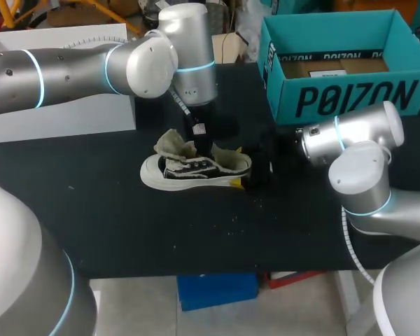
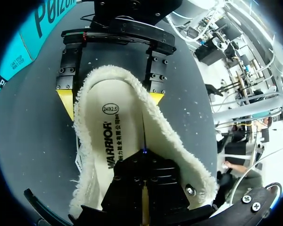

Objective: Take the shoe out of the shoebox, open the shoe tongue, remove and reinsert the insole, then place the shoe into the shoebox

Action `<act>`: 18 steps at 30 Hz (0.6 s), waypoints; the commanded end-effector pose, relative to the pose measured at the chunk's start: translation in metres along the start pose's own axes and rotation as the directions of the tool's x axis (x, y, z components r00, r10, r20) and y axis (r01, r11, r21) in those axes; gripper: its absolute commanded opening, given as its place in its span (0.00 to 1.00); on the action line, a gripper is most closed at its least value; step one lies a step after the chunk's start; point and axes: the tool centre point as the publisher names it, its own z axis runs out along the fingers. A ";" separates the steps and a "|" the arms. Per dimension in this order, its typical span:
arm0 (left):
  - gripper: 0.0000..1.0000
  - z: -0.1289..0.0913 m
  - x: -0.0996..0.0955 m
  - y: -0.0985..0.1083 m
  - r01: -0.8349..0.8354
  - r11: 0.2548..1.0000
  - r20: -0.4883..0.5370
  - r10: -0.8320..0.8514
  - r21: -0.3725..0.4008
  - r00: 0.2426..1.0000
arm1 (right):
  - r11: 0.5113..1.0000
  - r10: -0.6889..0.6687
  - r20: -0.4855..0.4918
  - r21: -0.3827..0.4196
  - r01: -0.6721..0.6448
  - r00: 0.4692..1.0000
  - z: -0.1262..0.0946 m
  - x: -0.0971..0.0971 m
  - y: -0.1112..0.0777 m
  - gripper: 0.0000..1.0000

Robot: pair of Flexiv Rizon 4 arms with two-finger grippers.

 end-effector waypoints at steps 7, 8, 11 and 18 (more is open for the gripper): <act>0.00 0.004 -0.003 0.001 0.017 1.000 0.055 -0.018 0.004 0.998 | 1.000 0.002 0.000 0.001 -0.002 1.000 0.002 -0.002 -0.001 0.00; 0.00 0.004 -0.002 0.001 0.022 1.000 0.062 -0.022 0.001 0.998 | 1.000 0.002 0.000 0.001 -0.002 1.000 0.002 -0.002 -0.001 0.00; 0.00 0.005 0.001 0.000 0.042 0.999 0.094 -0.041 -0.011 0.995 | 1.000 0.002 0.000 0.001 -0.002 1.000 0.002 -0.002 -0.001 0.00; 0.00 0.010 0.002 0.002 0.060 0.998 0.099 -0.060 0.000 0.993 | 1.000 0.002 0.000 0.001 -0.002 1.000 0.002 -0.002 -0.001 0.00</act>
